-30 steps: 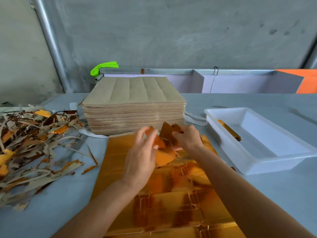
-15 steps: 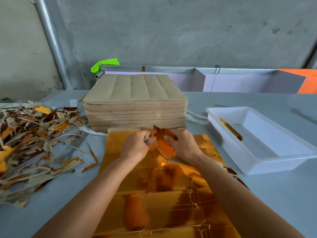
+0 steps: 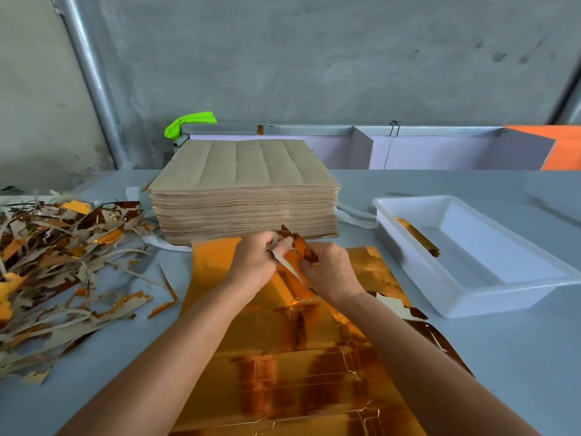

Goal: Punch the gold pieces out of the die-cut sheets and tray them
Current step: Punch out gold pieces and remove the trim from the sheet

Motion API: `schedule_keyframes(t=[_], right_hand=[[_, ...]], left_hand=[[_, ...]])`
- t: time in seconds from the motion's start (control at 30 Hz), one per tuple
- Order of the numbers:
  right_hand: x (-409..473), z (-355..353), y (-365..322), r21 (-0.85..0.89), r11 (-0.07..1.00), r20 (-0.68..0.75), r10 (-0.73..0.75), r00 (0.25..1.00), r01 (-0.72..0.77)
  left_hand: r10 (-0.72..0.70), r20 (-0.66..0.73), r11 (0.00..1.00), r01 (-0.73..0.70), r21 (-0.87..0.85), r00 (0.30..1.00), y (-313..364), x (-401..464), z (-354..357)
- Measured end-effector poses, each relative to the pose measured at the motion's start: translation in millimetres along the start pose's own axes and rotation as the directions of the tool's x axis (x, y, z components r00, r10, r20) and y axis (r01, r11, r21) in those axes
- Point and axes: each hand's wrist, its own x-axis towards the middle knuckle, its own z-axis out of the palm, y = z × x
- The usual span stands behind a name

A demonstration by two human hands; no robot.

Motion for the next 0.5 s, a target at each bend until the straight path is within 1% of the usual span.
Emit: schedule_keyframes(t=[0.13, 0.17, 0.2, 0.23, 0.3, 0.33, 0.37, 0.4, 0.43, 0.5], right_hand=[[5.3, 3.2, 0.8, -0.098, 0.993, -0.014, 0.058, 0.998, -0.059], [7.1, 3.4, 1.4, -0.109, 0.992, -0.023, 0.067, 0.998, -0.069], [9.1, 2.6, 3.0, -0.097, 0.991, -0.039, 0.086, 0.995, -0.09], [11.5, 0.5, 5.5, -0.053, 0.99, -0.057, 0.131, 0.99, -0.134], [17.6, -6.3, 10.7, 0.129, 0.948, -0.067, 0.3, 0.952, -0.29], [20.5, -10.4, 12.3, 0.261, 0.887, -0.043, 0.406, 0.913, -0.382], [22.6, -14.4, 13.5, 0.388, 0.8, -0.002, 0.497, 0.867, -0.458], [23.7, -18.0, 13.4, 0.49, 0.712, 0.045, 0.555, 0.83, -0.502], [24.5, -20.7, 13.2, 0.564, 0.644, 0.078, 0.583, 0.809, -0.518], [27.9, -24.5, 13.7, 0.638, 0.566, 0.082, 0.624, 0.777, -0.521]], left_hand=[[0.01, 0.051, 0.999, -0.008, -0.053, 0.999, -2.8, -6.7, 1.1], [0.012, 0.057, 0.998, -0.009, -0.066, 0.998, -3.5, -7.9, 0.0], [0.027, 0.053, 0.999, -0.024, -0.043, 0.998, -4.4, -8.5, -2.1], [0.058, 0.031, 0.997, -0.06, 0.039, 0.998, -6.5, -7.5, -5.0], [0.161, -0.038, 0.948, -0.144, 0.285, 0.986, -12.4, -4.4, -12.6], [0.206, -0.077, 0.912, -0.163, 0.376, 0.975, -14.7, -3.4, -17.0], [0.242, -0.109, 0.879, -0.171, 0.446, 0.964, -16.2, -3.2, -21.2], [0.269, -0.126, 0.844, -0.171, 0.508, 0.955, -17.7, -3.0, -24.8], [0.297, -0.133, 0.809, -0.175, 0.562, 0.946, -19.6, -3.2, -27.4], [0.333, -0.13, 0.737, -0.172, 0.653, 0.934, -23.8, -5.2, -33.3]])
